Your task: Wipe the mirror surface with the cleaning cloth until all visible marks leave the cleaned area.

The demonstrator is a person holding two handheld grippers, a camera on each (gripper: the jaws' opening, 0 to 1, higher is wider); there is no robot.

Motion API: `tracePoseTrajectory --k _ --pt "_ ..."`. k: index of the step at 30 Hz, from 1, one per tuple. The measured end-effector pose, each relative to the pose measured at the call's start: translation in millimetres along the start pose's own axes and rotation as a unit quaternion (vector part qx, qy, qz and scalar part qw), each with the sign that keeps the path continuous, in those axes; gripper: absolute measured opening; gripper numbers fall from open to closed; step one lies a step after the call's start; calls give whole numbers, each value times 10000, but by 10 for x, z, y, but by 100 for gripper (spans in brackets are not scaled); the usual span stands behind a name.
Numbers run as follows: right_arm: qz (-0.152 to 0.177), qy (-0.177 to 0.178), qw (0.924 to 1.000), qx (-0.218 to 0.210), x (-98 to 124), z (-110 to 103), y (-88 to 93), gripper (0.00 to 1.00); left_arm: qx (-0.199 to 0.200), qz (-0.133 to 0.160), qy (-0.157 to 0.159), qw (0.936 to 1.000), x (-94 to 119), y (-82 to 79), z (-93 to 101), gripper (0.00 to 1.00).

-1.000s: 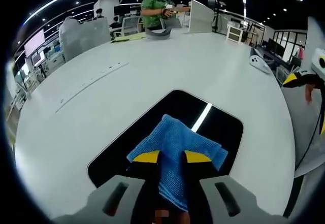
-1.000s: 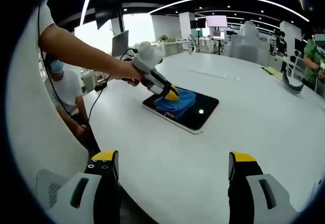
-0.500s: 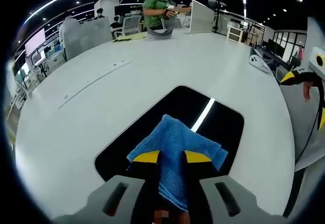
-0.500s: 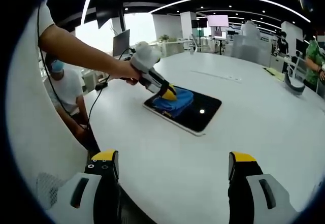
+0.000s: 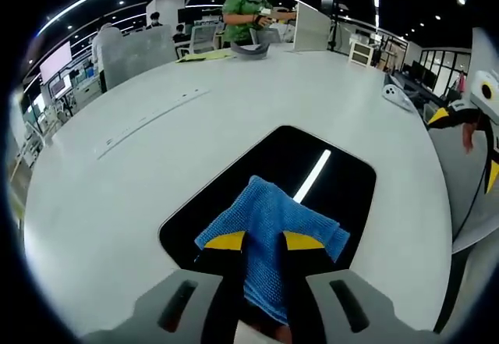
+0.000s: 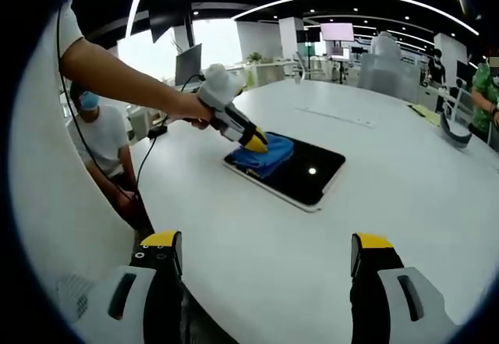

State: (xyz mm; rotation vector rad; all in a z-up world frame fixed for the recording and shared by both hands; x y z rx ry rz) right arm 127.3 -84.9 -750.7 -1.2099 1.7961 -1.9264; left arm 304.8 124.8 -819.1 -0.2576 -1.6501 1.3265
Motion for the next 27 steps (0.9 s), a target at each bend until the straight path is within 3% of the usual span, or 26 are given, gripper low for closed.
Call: tracePoseTrajectory --k 27 --pt "-33 -88 9999 49 -68 -64 -37 89 58 30 -18 10000 197 102 -108 15"
Point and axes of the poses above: the point that each gripper's makers call its tool centre point, and the gripper's own axes: x roughly backward along the fingers, z roughly to its right, y roughly out of its underside, the point moved 3 cm from there along x, roughly backward along the fingers, and after that the axes turned 13 degrees about z, right-handed, at the moved point
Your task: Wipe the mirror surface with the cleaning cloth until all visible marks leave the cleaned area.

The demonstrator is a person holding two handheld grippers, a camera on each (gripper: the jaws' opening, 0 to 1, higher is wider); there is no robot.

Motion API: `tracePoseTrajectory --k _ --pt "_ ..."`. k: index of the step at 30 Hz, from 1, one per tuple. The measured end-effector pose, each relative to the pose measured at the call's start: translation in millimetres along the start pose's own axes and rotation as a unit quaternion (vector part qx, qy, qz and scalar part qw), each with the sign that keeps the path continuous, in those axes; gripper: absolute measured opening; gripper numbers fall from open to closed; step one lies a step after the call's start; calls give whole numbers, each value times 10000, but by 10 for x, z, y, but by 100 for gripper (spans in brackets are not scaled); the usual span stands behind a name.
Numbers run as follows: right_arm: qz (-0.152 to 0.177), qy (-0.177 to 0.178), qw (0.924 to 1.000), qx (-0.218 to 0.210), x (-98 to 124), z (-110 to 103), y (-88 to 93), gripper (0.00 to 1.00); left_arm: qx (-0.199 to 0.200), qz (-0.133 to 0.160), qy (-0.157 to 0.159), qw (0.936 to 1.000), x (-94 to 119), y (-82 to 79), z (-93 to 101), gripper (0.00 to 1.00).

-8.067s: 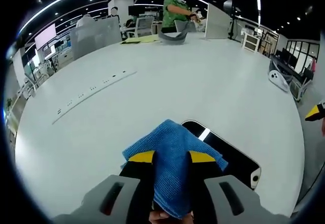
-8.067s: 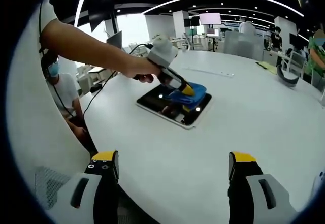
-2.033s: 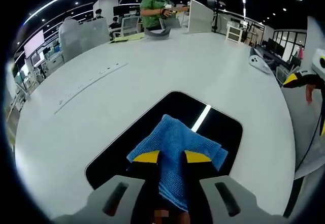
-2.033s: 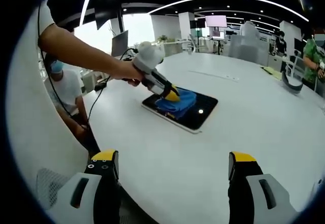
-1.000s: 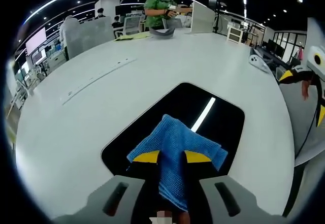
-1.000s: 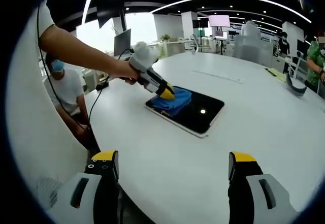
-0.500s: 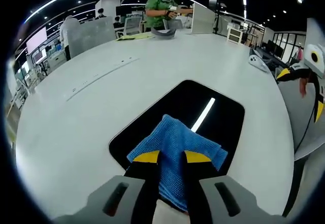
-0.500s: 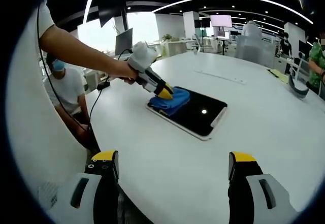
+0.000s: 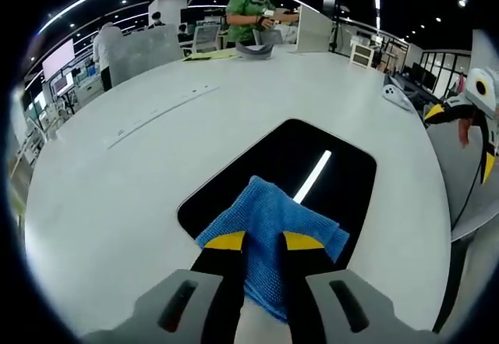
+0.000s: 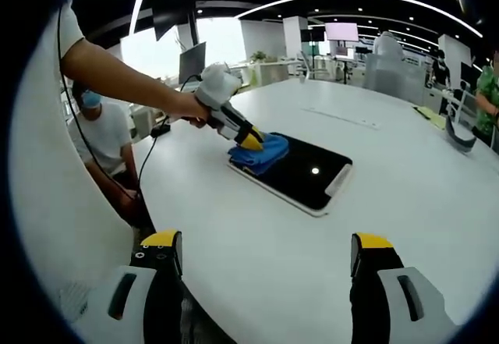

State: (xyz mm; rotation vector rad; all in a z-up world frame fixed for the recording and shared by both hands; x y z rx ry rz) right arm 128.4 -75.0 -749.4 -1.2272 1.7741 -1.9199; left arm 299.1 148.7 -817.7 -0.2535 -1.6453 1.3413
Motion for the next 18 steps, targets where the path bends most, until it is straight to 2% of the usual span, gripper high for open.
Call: tracePoseTrajectory --k 9,18 --pt "-6 -7 10000 14 -6 -13 8 89 163 77 -31 9998 38 1 15 15" --pt "-2 -20 10000 14 -9 -15 0 89 139 103 -32 9998 89 15 66 16"
Point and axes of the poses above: the point that each gripper's makers call its tool centre point, and the gripper's own axes: x roughly backward along the fingers, z roughly to its right, y roughly out of its underside, the point moved 3 cm from there along x, roughly backward along the fingers, and after that the axes turned 13 degrees about z, right-handed, at the moved point
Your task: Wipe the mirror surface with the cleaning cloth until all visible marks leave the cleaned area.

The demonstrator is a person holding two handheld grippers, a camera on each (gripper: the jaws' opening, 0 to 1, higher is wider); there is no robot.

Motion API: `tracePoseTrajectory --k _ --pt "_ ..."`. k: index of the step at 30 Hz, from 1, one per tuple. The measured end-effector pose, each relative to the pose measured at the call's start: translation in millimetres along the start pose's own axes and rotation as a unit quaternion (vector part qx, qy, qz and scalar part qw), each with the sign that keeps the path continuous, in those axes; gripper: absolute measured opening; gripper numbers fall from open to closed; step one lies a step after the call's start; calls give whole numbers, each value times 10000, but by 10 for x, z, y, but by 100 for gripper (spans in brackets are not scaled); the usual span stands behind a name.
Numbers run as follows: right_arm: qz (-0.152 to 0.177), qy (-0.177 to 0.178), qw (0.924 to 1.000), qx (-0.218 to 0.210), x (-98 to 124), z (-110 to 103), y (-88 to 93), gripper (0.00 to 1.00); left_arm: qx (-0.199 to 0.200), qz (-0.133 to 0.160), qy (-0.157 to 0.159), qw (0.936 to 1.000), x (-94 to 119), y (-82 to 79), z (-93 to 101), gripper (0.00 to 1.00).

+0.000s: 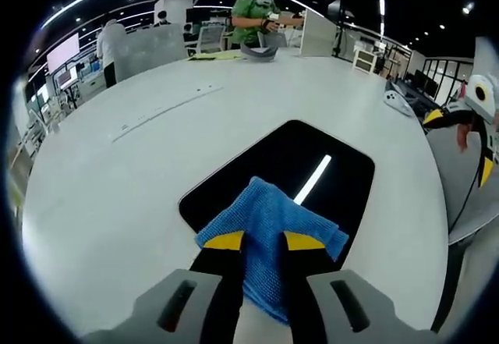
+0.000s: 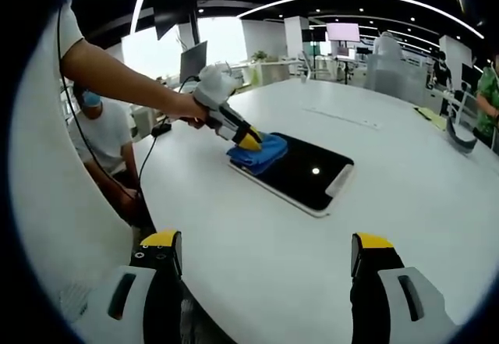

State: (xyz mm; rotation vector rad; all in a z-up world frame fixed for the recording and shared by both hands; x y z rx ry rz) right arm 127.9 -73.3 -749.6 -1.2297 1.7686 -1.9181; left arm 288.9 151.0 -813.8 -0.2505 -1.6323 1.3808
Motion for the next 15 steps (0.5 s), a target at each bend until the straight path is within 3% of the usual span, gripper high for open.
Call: tracePoseTrajectory --k 15 --pt "0 -15 10000 14 2 -10 14 89 66 103 35 9999 42 41 58 19"
Point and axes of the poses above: the point that each gripper's makers call its tool centre point, and the gripper's own axes: x roughly backward along the fingers, z roughly to its right, y roughly out of its underside, the point moved 3 cm from there along x, roughly backward along the fingers, and after that the axes turned 13 degrees about z, right-handed, at the moved point
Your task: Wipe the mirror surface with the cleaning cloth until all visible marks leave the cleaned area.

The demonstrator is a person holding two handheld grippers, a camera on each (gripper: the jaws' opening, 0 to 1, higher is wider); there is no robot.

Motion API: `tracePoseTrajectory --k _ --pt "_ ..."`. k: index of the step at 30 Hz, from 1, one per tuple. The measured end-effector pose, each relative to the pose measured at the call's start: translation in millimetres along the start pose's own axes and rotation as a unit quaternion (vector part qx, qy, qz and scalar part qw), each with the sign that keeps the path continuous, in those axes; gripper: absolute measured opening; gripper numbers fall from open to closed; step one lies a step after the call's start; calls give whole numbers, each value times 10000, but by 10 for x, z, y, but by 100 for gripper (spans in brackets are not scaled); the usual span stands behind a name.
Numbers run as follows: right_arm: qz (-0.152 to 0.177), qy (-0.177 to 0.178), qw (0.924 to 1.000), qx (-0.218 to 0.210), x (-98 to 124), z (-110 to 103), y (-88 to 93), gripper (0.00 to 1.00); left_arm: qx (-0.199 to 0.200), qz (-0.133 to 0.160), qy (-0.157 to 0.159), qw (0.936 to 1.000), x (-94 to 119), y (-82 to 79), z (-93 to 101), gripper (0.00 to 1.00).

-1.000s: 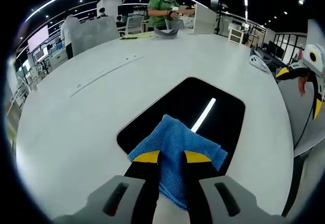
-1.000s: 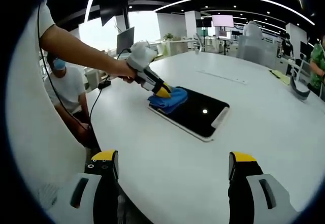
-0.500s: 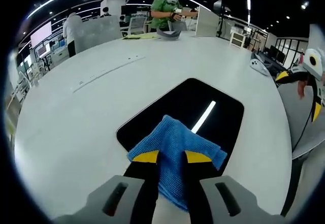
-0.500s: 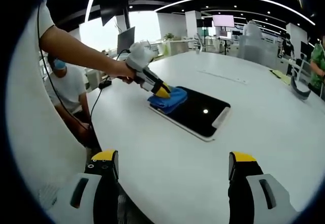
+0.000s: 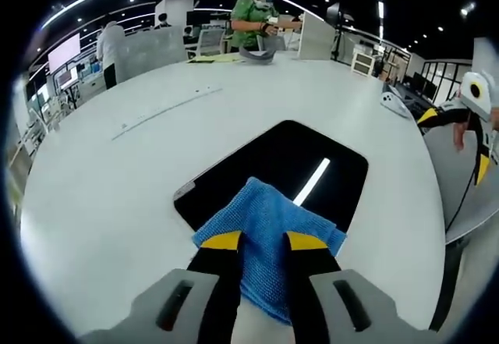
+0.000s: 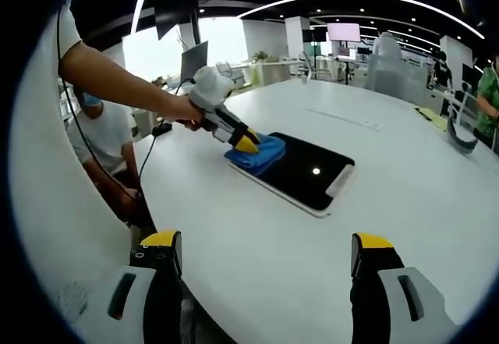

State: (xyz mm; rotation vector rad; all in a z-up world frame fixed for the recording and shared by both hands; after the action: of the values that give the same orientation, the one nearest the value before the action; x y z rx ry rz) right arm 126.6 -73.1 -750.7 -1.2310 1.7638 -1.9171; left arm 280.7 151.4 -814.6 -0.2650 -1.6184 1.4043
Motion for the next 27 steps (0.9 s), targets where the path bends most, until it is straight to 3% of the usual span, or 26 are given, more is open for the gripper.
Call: tracePoseTrajectory --k 27 --pt "43 44 10000 -40 14 36 -5 89 -20 50 87 9999 79 83 117 19"
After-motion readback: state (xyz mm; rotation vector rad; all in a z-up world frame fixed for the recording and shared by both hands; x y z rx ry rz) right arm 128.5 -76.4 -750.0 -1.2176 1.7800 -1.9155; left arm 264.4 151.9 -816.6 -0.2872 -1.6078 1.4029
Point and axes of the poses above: the point that each gripper's makers call its tool centre point, and the gripper's own axes: x roughly backward along the fingers, z roughly to its right, y roughly out of its underside, the point moved 3 cm from there along x, roughly backward along the fingers, and after that the axes turned 13 degrees about z, right-handed, at the moved point
